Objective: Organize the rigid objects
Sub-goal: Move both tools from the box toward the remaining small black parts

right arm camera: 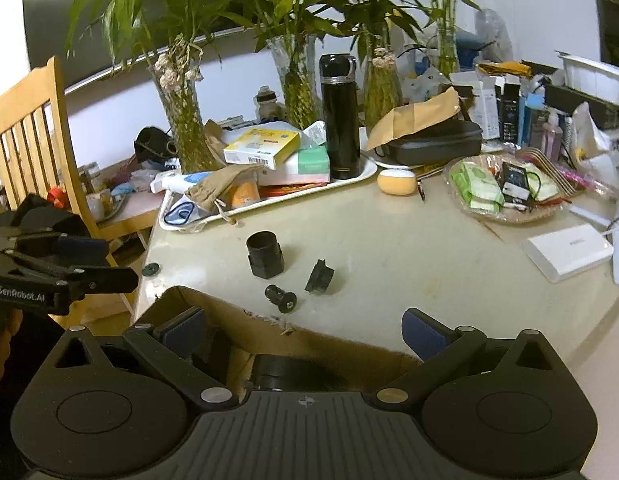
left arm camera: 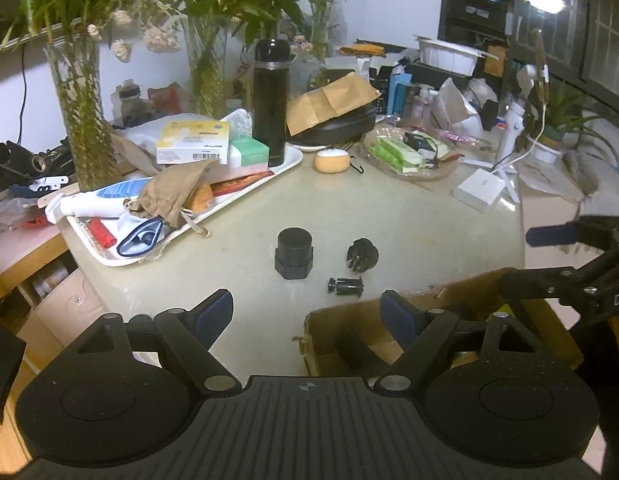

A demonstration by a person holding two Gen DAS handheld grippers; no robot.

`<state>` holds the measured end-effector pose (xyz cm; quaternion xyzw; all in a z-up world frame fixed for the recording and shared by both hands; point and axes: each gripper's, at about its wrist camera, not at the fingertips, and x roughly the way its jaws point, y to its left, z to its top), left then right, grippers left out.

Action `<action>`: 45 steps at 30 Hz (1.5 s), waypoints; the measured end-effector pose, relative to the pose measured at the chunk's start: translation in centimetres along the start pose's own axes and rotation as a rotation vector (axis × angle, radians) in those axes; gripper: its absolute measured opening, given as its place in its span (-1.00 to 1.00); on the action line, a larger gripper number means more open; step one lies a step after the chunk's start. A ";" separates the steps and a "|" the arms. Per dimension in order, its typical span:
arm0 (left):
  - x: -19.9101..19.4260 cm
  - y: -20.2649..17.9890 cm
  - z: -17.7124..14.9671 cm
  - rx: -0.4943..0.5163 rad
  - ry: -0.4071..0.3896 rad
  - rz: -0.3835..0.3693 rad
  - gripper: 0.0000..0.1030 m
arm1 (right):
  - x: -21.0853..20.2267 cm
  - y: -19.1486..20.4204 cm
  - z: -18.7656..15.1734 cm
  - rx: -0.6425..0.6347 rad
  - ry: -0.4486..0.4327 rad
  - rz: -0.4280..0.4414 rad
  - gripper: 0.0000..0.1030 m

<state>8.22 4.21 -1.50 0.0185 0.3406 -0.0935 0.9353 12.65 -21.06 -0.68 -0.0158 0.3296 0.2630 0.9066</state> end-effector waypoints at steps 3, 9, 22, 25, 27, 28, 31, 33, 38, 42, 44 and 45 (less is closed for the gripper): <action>1.0 0.0 0.3 0.019 0.003 0.007 0.57 | 0.5 0.0 0.4 -0.038 -0.002 0.008 1.00; 2.7 0.3 1.1 0.056 -0.002 0.019 0.57 | 1.7 -0.7 1.2 -0.062 0.001 0.020 1.00; 6.6 1.4 2.6 0.101 0.015 0.027 0.56 | 5.0 -2.1 2.9 -0.030 0.048 0.058 0.98; 7.5 1.4 2.7 0.124 0.020 0.031 0.56 | 5.8 -2.1 3.2 -0.027 0.060 0.075 0.93; 8.0 1.4 2.8 0.139 0.024 0.027 0.55 | 6.4 -2.1 3.5 -0.028 0.074 0.084 0.83; 8.2 1.4 2.8 0.147 0.025 0.022 0.55 | 6.7 -2.1 3.5 -0.028 0.081 0.087 0.83; 8.9 1.2 2.9 0.179 0.023 0.014 0.54 | 7.7 -2.2 3.8 -0.022 0.107 0.101 0.75; 9.4 1.2 3.0 0.195 0.023 0.008 0.53 | 8.4 -2.3 4.0 -0.010 0.127 0.107 0.66; 10.9 1.7 3.3 0.203 0.037 -0.013 0.50 | 9.9 -2.9 4.5 0.016 0.168 0.110 0.49; 12.4 2.1 3.7 0.201 0.070 -0.038 0.37 | 10.8 -3.5 4.8 0.043 0.189 0.112 0.39; 13.1 2.1 3.8 0.202 0.089 -0.054 0.37 | 11.3 -3.8 5.0 0.052 0.198 0.109 0.38; 13.5 2.1 3.8 0.205 0.101 -0.061 0.35 | 11.5 -3.9 5.1 0.056 0.202 0.111 0.36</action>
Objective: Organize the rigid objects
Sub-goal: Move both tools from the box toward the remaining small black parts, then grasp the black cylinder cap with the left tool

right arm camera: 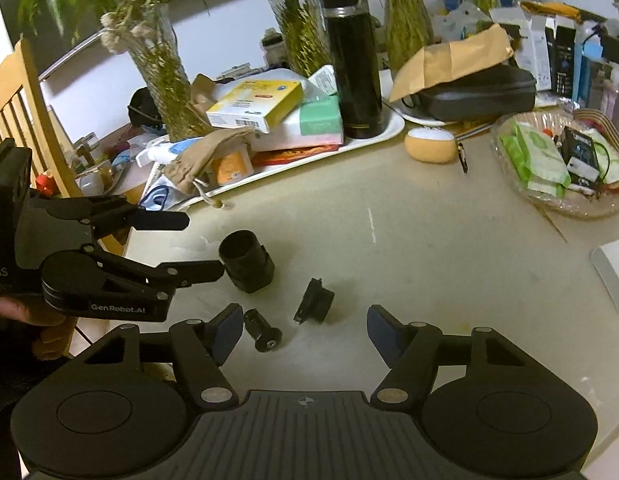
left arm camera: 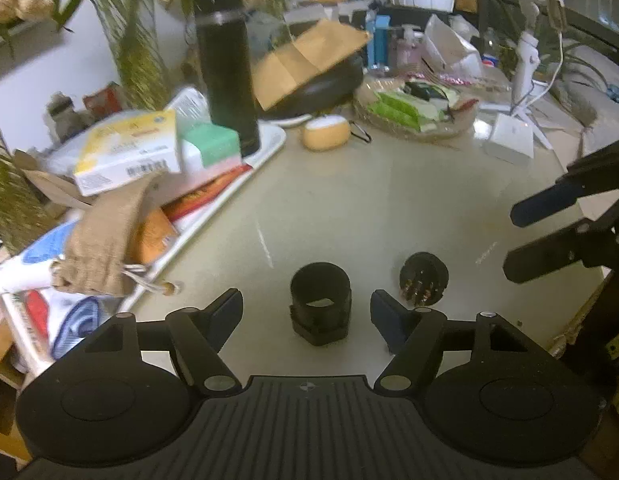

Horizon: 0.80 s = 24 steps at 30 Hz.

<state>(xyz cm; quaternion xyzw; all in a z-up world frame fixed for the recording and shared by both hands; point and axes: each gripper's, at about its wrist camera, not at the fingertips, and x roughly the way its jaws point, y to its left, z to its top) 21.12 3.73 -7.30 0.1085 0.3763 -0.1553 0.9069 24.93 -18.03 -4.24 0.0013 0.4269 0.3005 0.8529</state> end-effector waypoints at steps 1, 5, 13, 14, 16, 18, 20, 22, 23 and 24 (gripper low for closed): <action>0.3 0.0 0.0 0.006 0.007 -0.005 0.26 | 0.2 -0.2 0.1 0.007 0.004 0.005 0.36; 1.5 0.0 0.2 0.027 0.029 -0.020 0.23 | 0.8 -0.6 0.6 0.027 0.013 0.020 0.34; 3.2 0.4 0.7 0.004 0.068 -0.068 -0.25 | 1.5 -1.0 1.2 0.049 0.025 0.031 0.33; 3.1 0.4 0.7 0.003 0.069 -0.070 -0.25 | 1.6 -1.1 1.3 0.052 0.027 0.032 0.33; 2.8 0.4 0.7 0.000 0.065 -0.071 -0.25 | 1.9 -1.2 1.4 0.059 0.034 0.037 0.33; 2.1 0.3 1.0 -0.003 0.049 -0.061 -0.25 | 2.2 -1.3 1.6 0.066 0.040 0.040 0.33; 1.2 0.3 1.3 -0.016 0.030 -0.054 -0.25 | 2.7 -1.4 1.7 0.080 0.052 0.052 0.32; 0.1 0.4 1.5 -0.034 0.007 -0.049 -0.25 | 3.3 -1.8 1.8 0.114 0.074 0.057 0.32; -0.5 0.6 1.6 -0.049 -0.005 -0.047 -0.25 | 3.7 -2.0 1.8 0.138 0.087 0.058 0.32; -0.9 0.7 1.6 -0.064 -0.012 -0.046 -0.25 | 3.9 -2.4 1.8 0.165 0.098 0.063 0.29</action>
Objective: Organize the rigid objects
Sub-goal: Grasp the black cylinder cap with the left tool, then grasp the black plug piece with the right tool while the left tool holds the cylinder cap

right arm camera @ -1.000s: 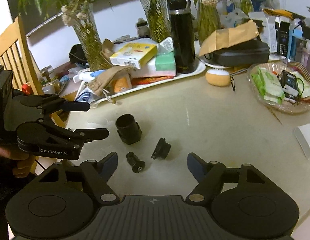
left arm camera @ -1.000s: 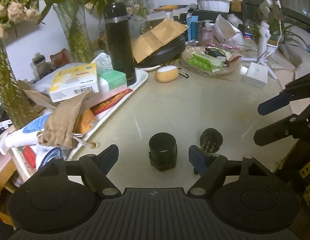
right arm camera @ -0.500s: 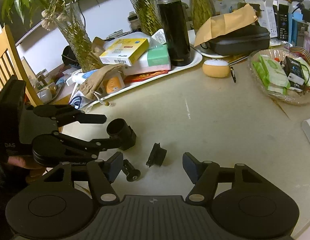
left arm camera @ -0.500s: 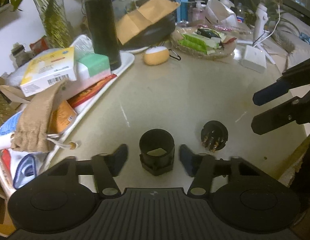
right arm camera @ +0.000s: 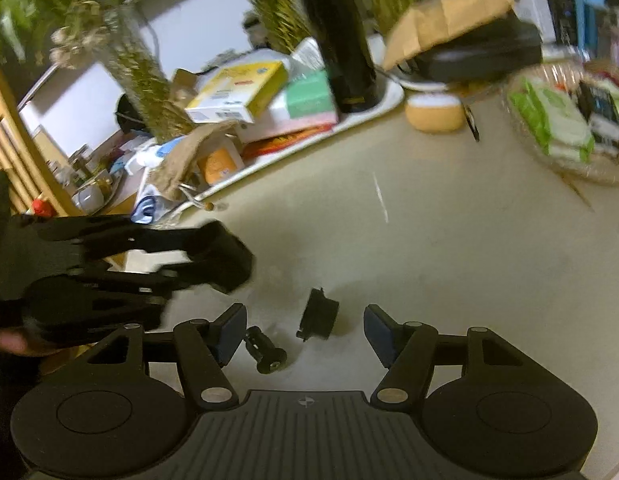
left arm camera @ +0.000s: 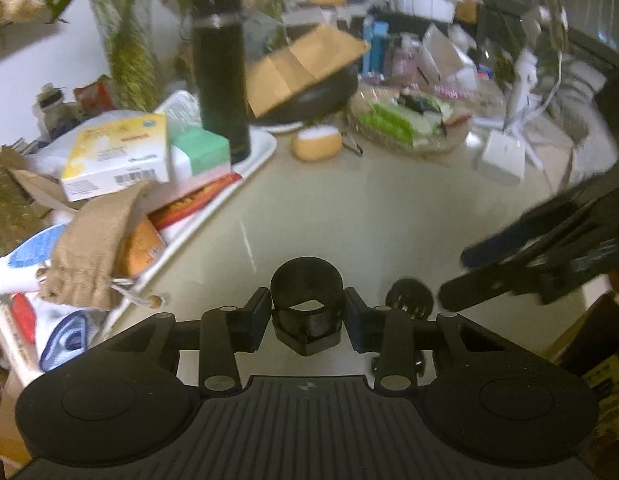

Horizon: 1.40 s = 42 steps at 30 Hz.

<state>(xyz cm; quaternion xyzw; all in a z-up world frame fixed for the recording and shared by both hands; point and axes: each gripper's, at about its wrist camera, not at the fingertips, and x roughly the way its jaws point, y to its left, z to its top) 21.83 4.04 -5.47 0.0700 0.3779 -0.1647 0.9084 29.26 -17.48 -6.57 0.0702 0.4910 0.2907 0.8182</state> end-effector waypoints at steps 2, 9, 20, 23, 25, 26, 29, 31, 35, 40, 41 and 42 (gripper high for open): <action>-1.0 0.1 0.0 -0.022 -0.014 0.009 -0.25 | 0.5 -0.9 0.2 0.068 0.022 0.011 0.25; -3.9 -0.3 -0.7 -0.041 -0.067 0.033 -0.25 | 2.3 -1.5 0.8 0.156 0.065 0.029 0.17; -5.1 -0.1 -1.6 -0.072 -0.082 0.034 -0.25 | 4.8 -0.4 1.1 0.165 0.119 -0.011 -0.10; -5.2 0.0 -1.7 -0.079 -0.087 0.033 -0.25 | 5.1 -0.1 1.0 0.144 0.126 -0.043 -0.32; -5.3 -0.1 -1.8 -0.080 -0.086 0.034 -0.25 | 5.2 -0.1 0.9 0.146 0.126 -0.065 -0.53; -5.3 -0.1 -1.9 -0.080 -0.086 0.035 -0.25 | 5.2 -0.2 0.8 0.154 0.123 -0.064 -0.53; -5.4 -0.2 -1.9 -0.081 -0.085 0.035 -0.25 | 4.7 -0.2 0.8 0.142 0.096 -0.083 -0.54; -5.3 -0.2 -1.9 -0.085 -0.085 0.031 -0.25 | 4.1 -0.1 1.0 0.136 0.069 -0.080 -0.54; -5.4 -0.4 -1.9 -0.090 -0.088 0.025 -0.25 | 2.8 0.1 1.2 0.126 0.018 -0.086 -0.54; -5.5 -0.8 -2.1 -0.089 -0.088 0.023 -0.25 | 0.7 0.2 0.8 0.108 -0.038 -0.089 -0.54; -5.6 -0.9 -2.1 -0.091 -0.090 0.023 -0.25 | 0.3 0.2 0.7 0.105 -0.047 -0.090 -0.54; -5.7 -1.0 -2.1 -0.093 -0.093 0.022 -0.25 | -0.2 0.2 0.5 0.100 -0.059 -0.092 -0.54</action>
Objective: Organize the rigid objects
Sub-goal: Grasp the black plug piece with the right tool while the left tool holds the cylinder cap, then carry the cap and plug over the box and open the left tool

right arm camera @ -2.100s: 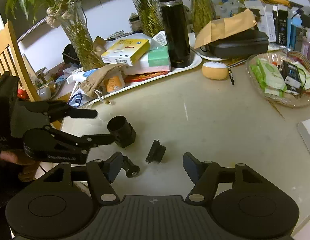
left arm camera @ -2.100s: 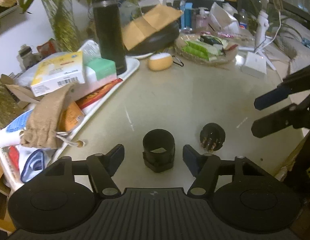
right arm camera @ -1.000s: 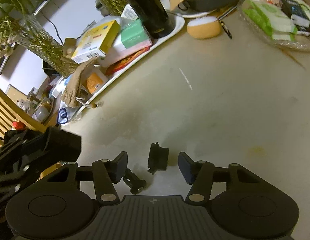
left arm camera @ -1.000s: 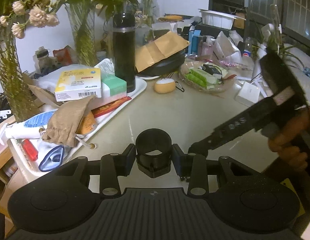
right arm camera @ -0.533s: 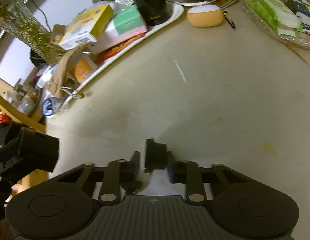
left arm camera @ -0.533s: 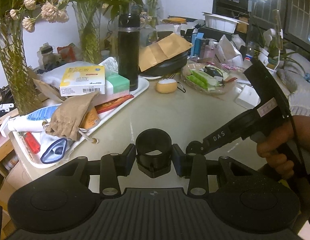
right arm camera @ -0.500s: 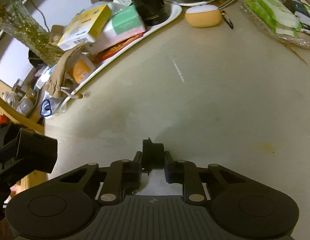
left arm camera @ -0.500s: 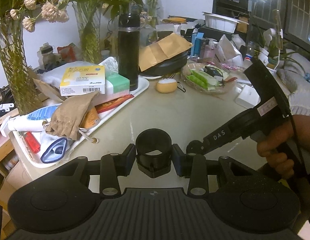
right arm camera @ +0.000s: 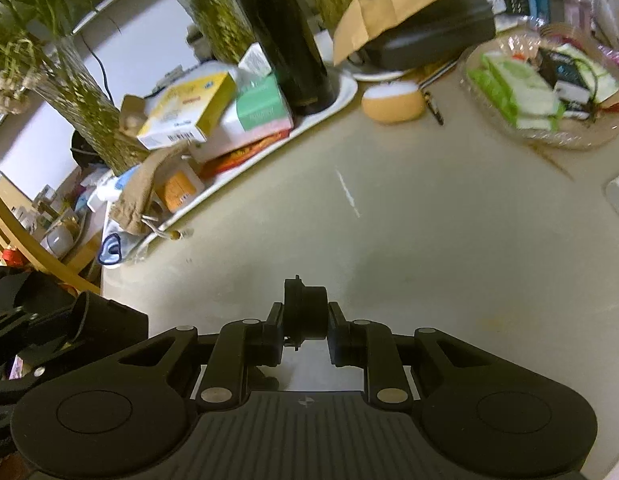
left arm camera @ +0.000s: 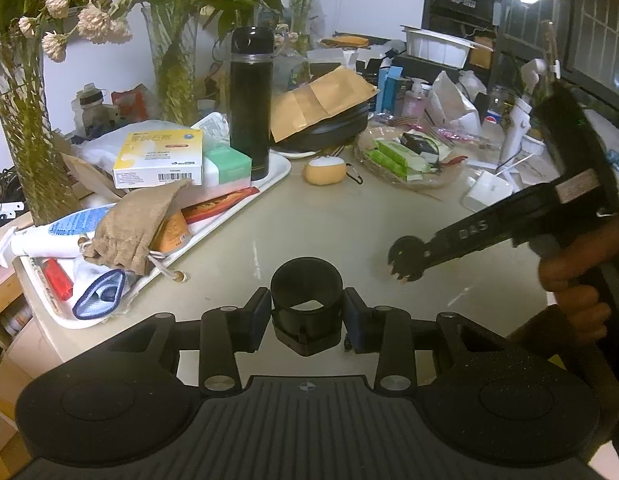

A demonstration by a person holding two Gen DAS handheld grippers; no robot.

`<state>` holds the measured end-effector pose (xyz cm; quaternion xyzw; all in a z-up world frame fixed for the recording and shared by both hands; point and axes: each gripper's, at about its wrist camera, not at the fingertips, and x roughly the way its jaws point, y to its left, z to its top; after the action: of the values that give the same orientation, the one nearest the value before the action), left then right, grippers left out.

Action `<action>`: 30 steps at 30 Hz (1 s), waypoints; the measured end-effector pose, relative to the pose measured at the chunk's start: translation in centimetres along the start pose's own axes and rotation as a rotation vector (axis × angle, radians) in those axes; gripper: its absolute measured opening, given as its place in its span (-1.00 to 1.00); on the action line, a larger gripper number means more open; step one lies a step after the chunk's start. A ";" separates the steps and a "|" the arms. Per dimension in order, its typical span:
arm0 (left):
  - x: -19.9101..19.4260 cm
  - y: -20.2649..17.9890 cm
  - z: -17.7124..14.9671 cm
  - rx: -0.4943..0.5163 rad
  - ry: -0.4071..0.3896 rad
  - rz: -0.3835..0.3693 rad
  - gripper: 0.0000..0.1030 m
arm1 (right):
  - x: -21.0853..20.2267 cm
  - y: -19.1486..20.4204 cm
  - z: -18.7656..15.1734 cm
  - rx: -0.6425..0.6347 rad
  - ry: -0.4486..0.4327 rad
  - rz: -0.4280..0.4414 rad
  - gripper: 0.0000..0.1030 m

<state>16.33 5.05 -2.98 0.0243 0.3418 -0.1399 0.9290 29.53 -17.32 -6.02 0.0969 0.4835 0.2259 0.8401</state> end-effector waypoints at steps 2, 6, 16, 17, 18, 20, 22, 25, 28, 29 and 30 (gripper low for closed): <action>-0.2 -0.2 0.0 -0.004 -0.007 -0.002 -0.25 | -1.1 0.0 -0.3 -0.016 -0.029 0.000 -0.54; -0.5 -0.7 0.0 -0.005 -0.018 -0.007 -0.25 | -3.0 -0.4 -1.0 -0.012 -0.069 0.017 -0.54; -1.5 -1.6 -0.4 -0.013 -0.049 -0.010 -0.25 | -6.5 -0.8 -3.6 -0.004 -0.124 0.071 -0.54; -1.7 -1.7 -0.5 -0.016 -0.054 -0.011 -0.25 | -7.0 -0.9 -3.9 -0.002 -0.133 0.084 -0.54; -2.0 -1.8 -0.6 -0.019 -0.059 -0.013 -0.25 | -7.3 -0.9 -4.1 -0.002 -0.137 0.097 -0.54; -2.5 -2.1 -0.8 -0.018 -0.071 -0.018 -0.25 | -8.1 -0.9 -4.7 -0.003 -0.145 0.122 -0.54; -3.0 -2.4 -1.1 -0.018 -0.081 -0.025 -0.25 | -8.8 -0.8 -5.3 -0.012 -0.155 0.135 -0.54; -3.5 -2.9 -1.4 -0.012 -0.096 -0.034 -0.25 | -9.7 -0.8 -6.3 -0.023 -0.168 0.154 -0.54; -3.9 -3.3 -1.7 -0.010 -0.115 -0.055 -0.25 | -10.3 -0.8 -7.0 -0.039 -0.175 0.161 -0.54; -4.0 -3.4 -1.7 -0.012 -0.120 -0.067 -0.25 | -10.4 -0.8 -7.2 -0.044 -0.177 0.179 -0.54; -4.0 -3.4 -1.8 -0.018 -0.125 -0.080 -0.25 | -10.5 -0.7 -7.4 -0.053 -0.179 0.197 -0.54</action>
<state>11.33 3.01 -1.62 -0.0066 0.2852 -0.1752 0.9423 18.91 -23.34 -1.96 0.1416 0.3887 0.3103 0.8559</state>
